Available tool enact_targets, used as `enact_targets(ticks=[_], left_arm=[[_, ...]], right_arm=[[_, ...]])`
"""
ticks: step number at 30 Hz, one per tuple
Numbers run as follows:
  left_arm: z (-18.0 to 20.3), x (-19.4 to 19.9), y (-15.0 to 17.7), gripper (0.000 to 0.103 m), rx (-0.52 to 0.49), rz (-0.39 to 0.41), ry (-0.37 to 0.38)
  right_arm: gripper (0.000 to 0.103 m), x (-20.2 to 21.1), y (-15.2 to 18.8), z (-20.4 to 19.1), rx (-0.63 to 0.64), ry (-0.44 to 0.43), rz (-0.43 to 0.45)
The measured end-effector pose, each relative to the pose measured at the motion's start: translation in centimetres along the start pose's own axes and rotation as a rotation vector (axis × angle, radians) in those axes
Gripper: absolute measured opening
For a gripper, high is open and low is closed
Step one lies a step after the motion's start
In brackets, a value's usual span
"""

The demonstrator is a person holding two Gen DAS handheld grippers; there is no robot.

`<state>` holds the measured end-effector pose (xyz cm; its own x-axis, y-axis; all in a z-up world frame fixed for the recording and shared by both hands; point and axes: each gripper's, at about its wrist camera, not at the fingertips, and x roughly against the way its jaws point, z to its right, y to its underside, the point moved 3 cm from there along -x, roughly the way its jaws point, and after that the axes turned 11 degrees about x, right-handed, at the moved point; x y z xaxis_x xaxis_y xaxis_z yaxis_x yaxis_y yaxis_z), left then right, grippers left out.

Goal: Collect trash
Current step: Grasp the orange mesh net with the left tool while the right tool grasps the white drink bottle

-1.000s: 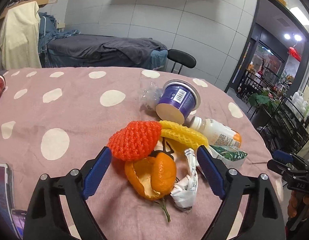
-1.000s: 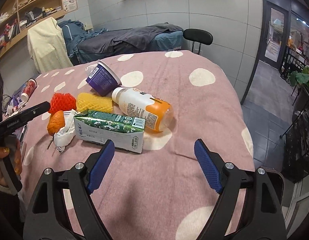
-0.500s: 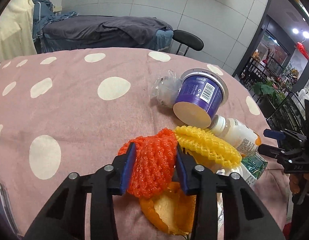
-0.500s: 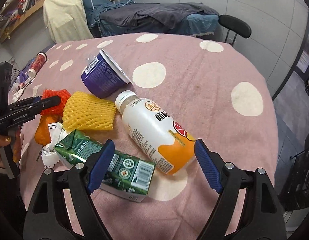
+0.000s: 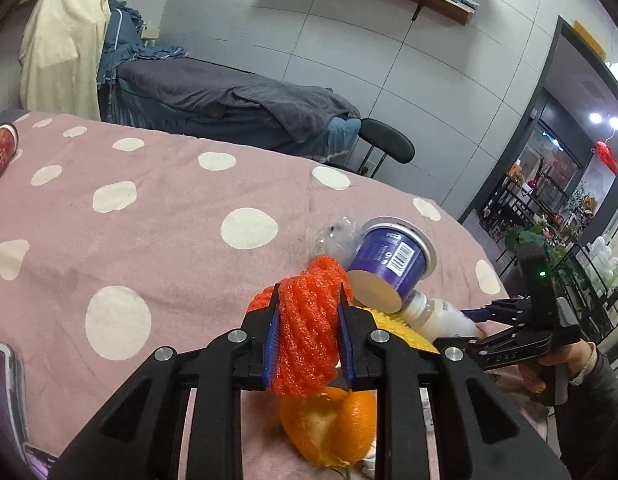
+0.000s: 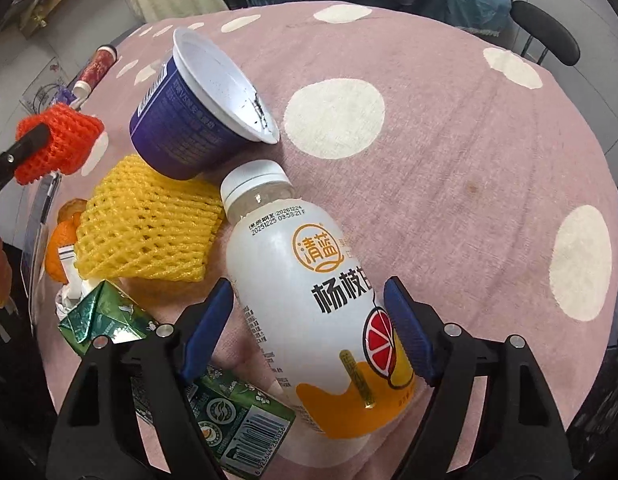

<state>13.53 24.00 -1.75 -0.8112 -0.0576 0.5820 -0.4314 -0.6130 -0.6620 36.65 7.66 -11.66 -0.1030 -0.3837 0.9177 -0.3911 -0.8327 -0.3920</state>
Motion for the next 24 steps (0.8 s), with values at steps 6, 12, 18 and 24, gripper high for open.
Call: enact_targets(ticks=[6,12,18,24], left_arm=[[2.9,1.1,1.7,0.024,-0.035,0.016,0.045],[4.8,1.8,3.0,0.024,-0.061,0.015,0.075],[5.8,2.1,4.5,0.024,-0.069,-0.004,0.101],[7.2,3.0,5.4,0.024,-0.091,0.0,0.136]], right_arm=[[0.076,-1.3,-0.5,0.5,-0.04,-0.027,0.006],[0.064,-0.3,0.3,0.6,-0.093,0.002,0.052],[0.062,2.6,2.7,1.2,-0.182,0.035,0.135],[0.062,7.3,5.4,1.8,-0.3,0.029,0.271]])
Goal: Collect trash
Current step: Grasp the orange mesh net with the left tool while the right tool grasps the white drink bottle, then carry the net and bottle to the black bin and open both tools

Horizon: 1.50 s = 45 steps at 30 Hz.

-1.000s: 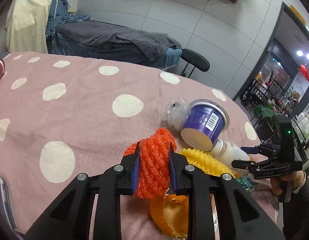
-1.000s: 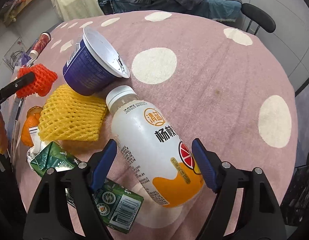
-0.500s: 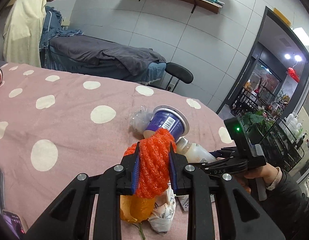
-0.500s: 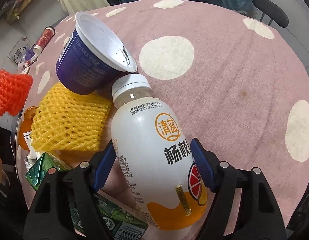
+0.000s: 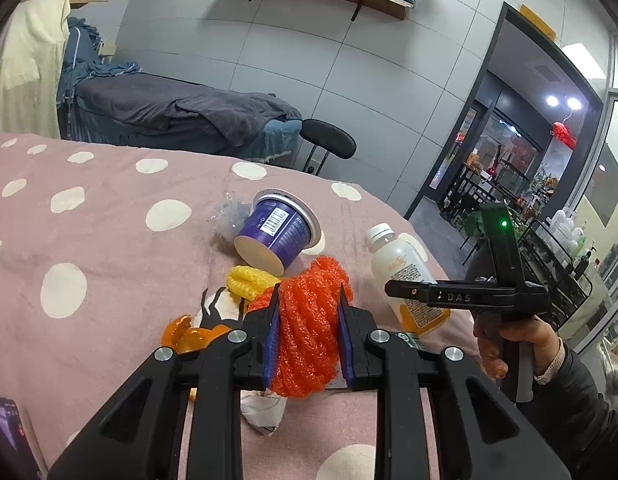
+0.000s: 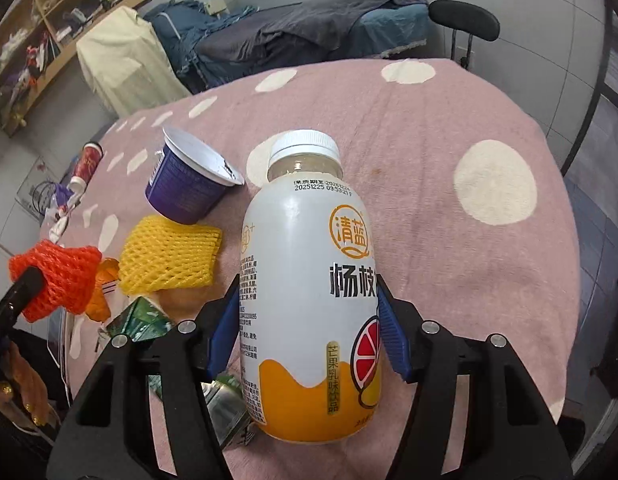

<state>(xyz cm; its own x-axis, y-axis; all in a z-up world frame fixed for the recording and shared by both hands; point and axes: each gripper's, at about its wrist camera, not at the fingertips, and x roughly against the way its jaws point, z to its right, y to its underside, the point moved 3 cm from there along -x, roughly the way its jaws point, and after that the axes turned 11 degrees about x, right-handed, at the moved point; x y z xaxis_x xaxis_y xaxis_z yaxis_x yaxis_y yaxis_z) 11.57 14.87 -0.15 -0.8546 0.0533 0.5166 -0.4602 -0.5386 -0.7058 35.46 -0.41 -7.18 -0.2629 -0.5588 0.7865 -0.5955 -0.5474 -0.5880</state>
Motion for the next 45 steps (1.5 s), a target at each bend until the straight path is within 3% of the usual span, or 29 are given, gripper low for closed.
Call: enact_targets(ticks=[10,25,37,45], left_arm=[[4.4,0.6,2.3,0.024,-0.064,-0.023,0.088],[12.2,0.1,6.9,0.024,-0.2,-0.096,0.252],[17.8,-1.6,11.2,0.024,-0.297,-0.208,0.382],[21.1,-3.2,14.1,0.024,-0.365,-0.294,0.455]], right_arm=[[0.062,8.1,3.4,-0.9,-0.073,0.032,0.178],[0.062,14.8,13.0,2.9,-0.245,0.106,0.284],[0.062,18.9,22.6,8.3,-0.448,0.292,0.307],[0.062,18.2,30.0,12.5,-0.613,0.406,0.245]])
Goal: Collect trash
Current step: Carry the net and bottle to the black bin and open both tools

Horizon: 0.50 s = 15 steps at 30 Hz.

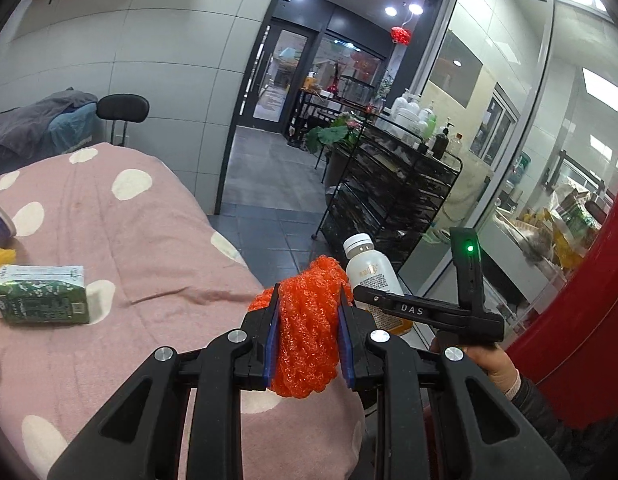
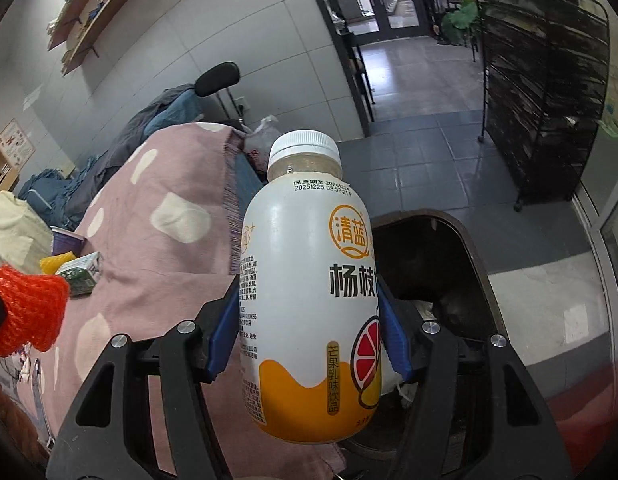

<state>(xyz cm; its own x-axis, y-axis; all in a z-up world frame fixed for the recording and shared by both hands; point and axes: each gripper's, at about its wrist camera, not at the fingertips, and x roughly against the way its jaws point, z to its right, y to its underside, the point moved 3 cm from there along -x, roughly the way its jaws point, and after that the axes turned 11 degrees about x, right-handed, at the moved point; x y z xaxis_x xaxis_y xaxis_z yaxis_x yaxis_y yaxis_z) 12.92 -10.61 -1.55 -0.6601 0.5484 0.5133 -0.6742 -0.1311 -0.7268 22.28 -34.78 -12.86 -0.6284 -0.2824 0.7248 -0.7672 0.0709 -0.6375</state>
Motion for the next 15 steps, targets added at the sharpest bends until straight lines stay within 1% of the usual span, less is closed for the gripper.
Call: enact_targets(ticks=[4,15], left_arm=[[1.2,-2.0,0.6,0.024,-0.032,-0.046,0.031],[4.0,-6.5,2.9,0.024,-0.107,-0.176,0.067]], right_arm=[[0.062,-1.9,1.9,2.8,-0.061,0.037,-0.052],[0.062,-7.5,6.5,7.4,-0.182,0.101,-0.196]])
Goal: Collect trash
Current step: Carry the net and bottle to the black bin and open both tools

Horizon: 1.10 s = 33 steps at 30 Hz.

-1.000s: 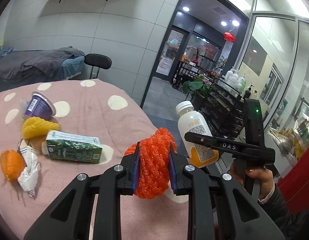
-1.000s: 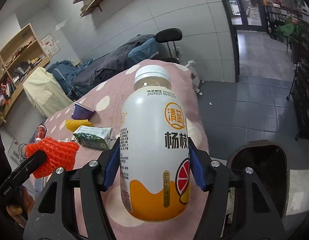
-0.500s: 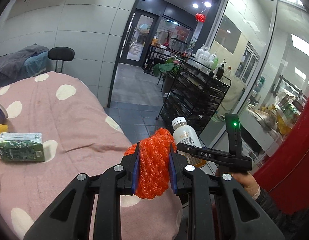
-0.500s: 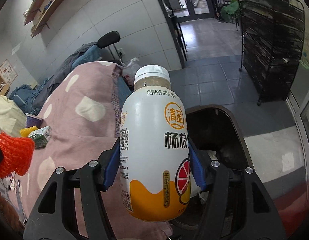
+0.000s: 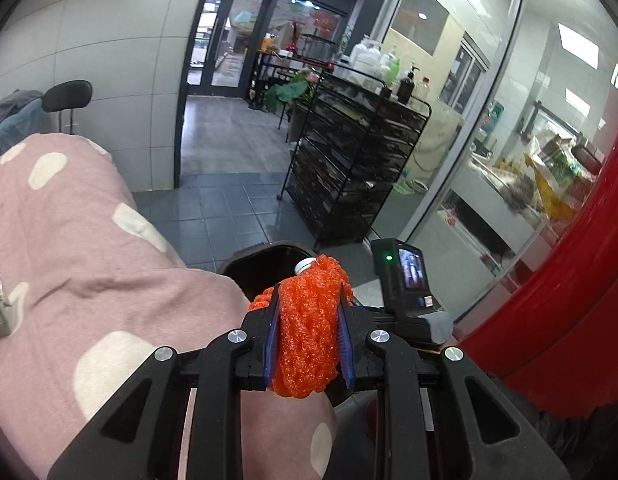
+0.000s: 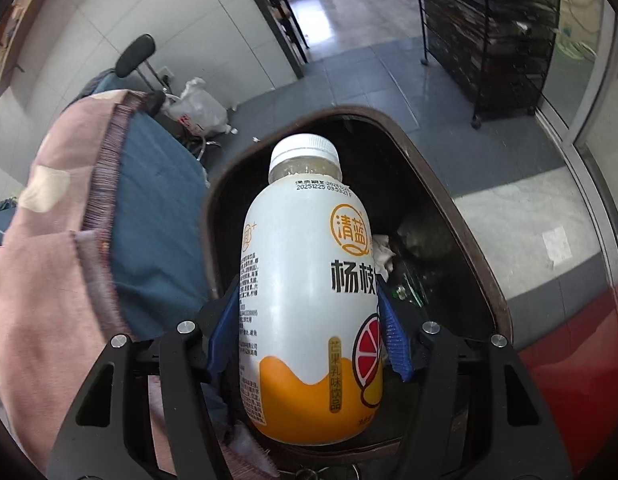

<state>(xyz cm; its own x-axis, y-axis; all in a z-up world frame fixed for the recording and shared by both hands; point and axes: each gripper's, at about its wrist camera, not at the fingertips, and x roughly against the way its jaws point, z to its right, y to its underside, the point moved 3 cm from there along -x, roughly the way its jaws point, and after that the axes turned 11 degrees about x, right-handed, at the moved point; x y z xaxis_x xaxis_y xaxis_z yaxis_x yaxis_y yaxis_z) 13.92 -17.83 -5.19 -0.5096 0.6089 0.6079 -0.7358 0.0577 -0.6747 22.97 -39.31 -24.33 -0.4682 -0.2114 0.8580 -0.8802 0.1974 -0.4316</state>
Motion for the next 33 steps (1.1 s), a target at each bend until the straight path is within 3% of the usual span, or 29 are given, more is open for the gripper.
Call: enact_targets(ticks=[12,14,20,33], left_arm=[[1.5,-4.2,0.8,0.024,-0.025,-0.105,0.01],[1.8,-4.7,0.7,0.024,-0.029,-0.119,0.008],[2.7,-6.9,0.8,0.024,-0.042,-0.155,0.004],[4.0,-10.1,1.8,0.027,-0.092,-0.231,-0.023]], right_arm=[[0.062,-3.9,3.0,4.0,-0.113,0.051,-0.076],[0.063,-3.6,3.2,4.4,-0.137,0.027,-0.068],[0.063,-1.6,3.3,4.7,-0.14,0.069,-0.017],[0.069,4.7,3.0,6.7,-0.178,0.214,0.128]])
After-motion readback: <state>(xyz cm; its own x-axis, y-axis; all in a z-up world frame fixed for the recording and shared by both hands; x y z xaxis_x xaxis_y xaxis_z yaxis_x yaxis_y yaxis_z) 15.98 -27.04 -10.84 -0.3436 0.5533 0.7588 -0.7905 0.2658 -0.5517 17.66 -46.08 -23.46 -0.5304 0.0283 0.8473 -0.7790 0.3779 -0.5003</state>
